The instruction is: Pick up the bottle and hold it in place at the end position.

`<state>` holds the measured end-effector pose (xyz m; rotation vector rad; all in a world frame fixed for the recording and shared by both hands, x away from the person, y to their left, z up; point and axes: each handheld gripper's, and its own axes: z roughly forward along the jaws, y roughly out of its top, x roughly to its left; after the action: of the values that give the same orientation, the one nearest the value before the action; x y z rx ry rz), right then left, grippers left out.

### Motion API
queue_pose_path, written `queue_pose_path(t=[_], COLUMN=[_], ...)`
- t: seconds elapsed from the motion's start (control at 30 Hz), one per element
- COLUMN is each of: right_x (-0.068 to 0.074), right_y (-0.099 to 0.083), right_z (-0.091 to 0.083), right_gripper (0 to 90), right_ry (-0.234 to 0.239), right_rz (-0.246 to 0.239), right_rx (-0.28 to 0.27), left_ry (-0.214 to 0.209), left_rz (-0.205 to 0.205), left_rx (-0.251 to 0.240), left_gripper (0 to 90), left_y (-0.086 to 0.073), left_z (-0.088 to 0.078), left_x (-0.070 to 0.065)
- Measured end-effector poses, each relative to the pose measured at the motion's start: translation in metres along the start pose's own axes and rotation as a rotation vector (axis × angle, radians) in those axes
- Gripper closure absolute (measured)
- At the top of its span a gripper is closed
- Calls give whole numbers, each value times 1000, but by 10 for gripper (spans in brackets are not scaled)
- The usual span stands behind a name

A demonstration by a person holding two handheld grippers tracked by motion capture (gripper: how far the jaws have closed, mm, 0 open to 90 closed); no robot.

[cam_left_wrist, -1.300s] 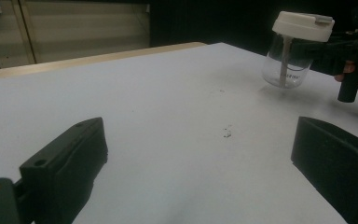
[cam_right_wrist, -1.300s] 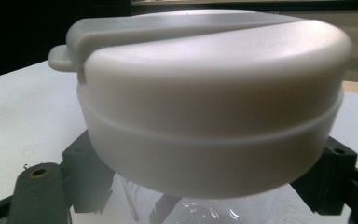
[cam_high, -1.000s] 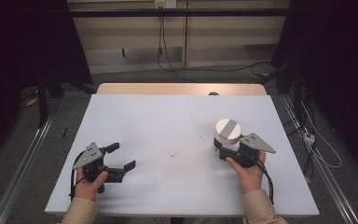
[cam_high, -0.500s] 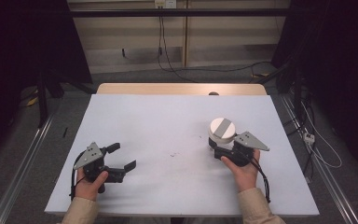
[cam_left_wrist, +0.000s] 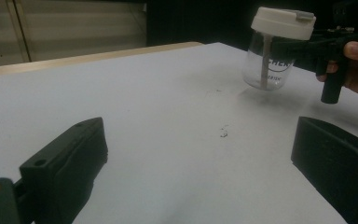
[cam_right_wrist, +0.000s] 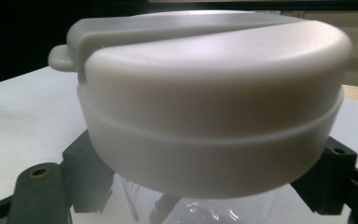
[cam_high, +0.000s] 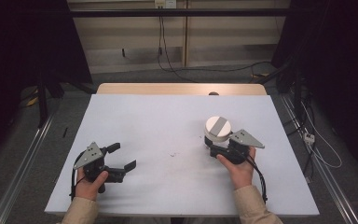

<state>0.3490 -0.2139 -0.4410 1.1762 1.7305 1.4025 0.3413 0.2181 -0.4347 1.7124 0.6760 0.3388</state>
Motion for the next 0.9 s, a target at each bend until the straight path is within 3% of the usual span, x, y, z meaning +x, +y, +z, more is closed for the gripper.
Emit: queue_pose_path(t=[0.9], right_x=[12], right_y=[5], right_z=[22], right_gripper=[192], right_ry=[19], right_rz=[21], right_rx=[-3], left_ry=[-3], left_rz=[-3], left_rx=[0], left_gripper=[31], left_y=[0], left_z=[0], left_x=[0])
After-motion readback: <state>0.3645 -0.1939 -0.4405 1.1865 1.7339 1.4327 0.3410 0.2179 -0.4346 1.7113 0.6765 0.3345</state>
